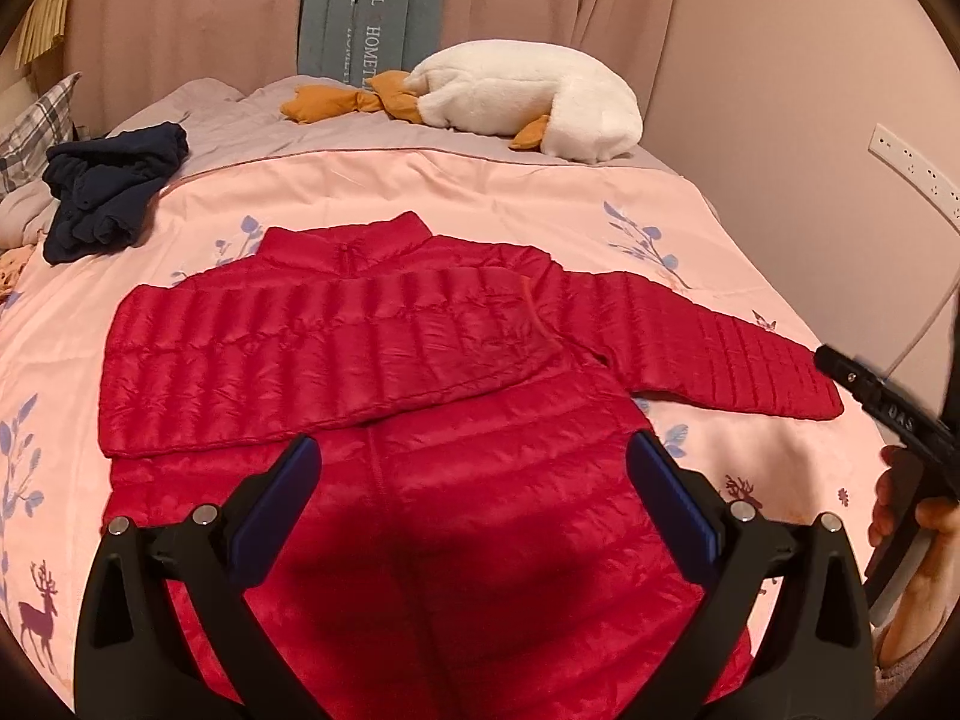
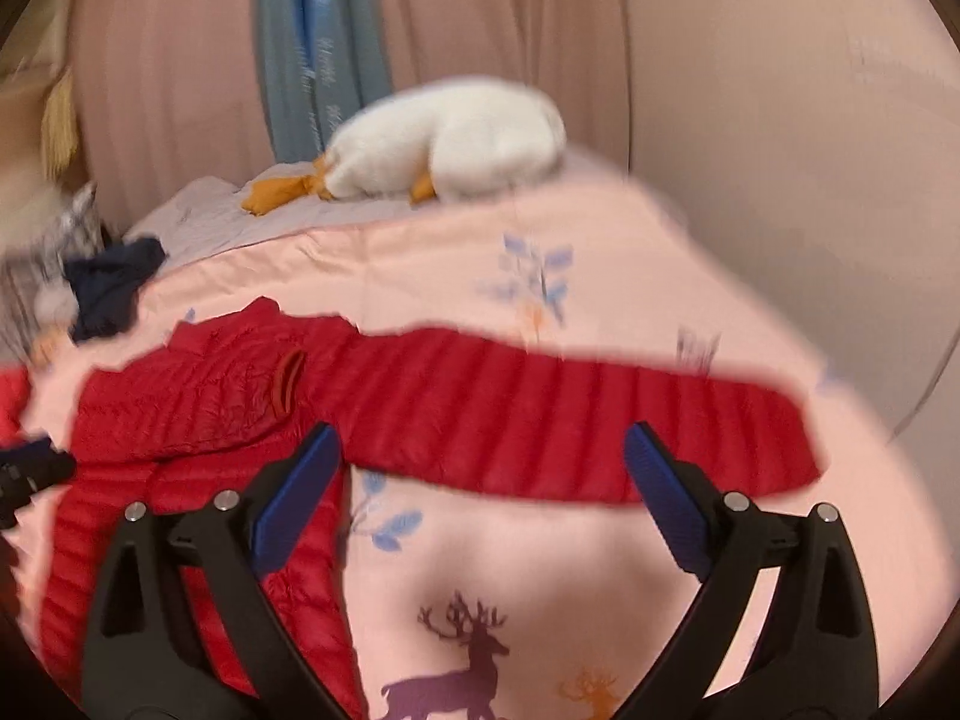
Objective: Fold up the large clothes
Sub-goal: 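Grasp the other sleeve cuff with the right tool and lift it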
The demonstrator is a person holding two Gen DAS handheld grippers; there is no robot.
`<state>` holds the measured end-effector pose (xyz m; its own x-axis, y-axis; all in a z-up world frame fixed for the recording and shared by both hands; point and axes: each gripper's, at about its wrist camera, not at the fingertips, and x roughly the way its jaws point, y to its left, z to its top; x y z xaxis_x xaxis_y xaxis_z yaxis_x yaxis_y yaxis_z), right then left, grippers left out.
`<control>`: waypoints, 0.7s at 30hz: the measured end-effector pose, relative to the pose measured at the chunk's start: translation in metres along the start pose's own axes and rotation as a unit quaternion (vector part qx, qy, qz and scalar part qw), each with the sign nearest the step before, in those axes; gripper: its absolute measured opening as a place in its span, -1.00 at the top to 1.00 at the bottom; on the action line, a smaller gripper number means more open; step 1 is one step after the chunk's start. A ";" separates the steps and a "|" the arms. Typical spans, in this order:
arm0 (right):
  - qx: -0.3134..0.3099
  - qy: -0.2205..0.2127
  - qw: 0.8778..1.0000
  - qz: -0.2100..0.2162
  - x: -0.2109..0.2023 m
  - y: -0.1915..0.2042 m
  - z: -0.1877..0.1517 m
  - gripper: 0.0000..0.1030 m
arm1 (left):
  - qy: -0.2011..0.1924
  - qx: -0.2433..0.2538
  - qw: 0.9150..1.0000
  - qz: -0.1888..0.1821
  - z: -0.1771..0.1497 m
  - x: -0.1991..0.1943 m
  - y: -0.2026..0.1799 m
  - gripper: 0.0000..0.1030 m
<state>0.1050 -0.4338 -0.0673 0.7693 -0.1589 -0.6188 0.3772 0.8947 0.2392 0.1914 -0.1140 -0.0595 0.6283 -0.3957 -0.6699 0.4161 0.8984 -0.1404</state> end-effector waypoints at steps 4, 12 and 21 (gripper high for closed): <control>0.135 0.036 0.990 0.035 0.021 -0.074 -0.007 -0.88 | 0.002 0.002 1.000 0.005 -0.004 0.003 -0.003 -0.97; 0.325 0.060 0.943 0.042 0.067 -0.172 -0.029 -0.80 | 0.014 -0.022 0.999 0.019 -0.008 0.006 0.022 -0.97; 0.386 0.011 0.922 -0.017 0.095 -0.193 -0.023 0.41 | 0.026 -0.038 0.997 0.062 -0.014 0.018 0.046 -0.97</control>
<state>0.0932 -0.6122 -0.1894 0.7434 -0.1649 -0.6482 0.6614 0.3252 0.6758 0.2128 -0.0772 -0.0886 0.6359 -0.2714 -0.7225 0.2843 0.9527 -0.1077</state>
